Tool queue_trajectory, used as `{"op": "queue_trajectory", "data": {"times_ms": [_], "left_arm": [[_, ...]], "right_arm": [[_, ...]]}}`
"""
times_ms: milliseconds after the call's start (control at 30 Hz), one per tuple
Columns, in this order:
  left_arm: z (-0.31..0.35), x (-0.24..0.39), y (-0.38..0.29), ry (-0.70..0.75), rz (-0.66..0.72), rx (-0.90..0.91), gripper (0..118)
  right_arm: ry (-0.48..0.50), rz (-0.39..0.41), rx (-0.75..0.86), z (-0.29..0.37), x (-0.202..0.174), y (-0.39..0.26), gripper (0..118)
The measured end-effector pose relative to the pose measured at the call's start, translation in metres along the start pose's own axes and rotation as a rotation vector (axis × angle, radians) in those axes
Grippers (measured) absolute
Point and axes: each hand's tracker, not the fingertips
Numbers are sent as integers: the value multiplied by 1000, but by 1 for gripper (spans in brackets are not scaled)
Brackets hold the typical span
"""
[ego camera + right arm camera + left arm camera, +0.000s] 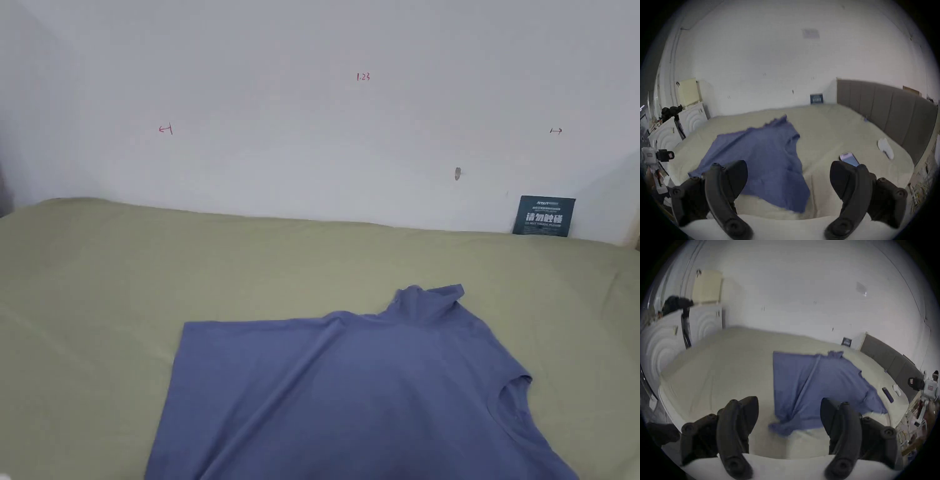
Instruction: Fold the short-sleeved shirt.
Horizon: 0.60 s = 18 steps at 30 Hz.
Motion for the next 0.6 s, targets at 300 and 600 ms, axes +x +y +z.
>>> {"op": "queue_trajectory", "data": {"times_ms": [300, 600], "left_arm": [[27, 84, -14, 66, 12, 128, 0], [6, 55, -57, 11, 75, -22, 13]], "right_arm": [[-25, 121, 103, 28, -54, -20, 0], [17, 86, -3, 17, -57, -53, 0]]}}
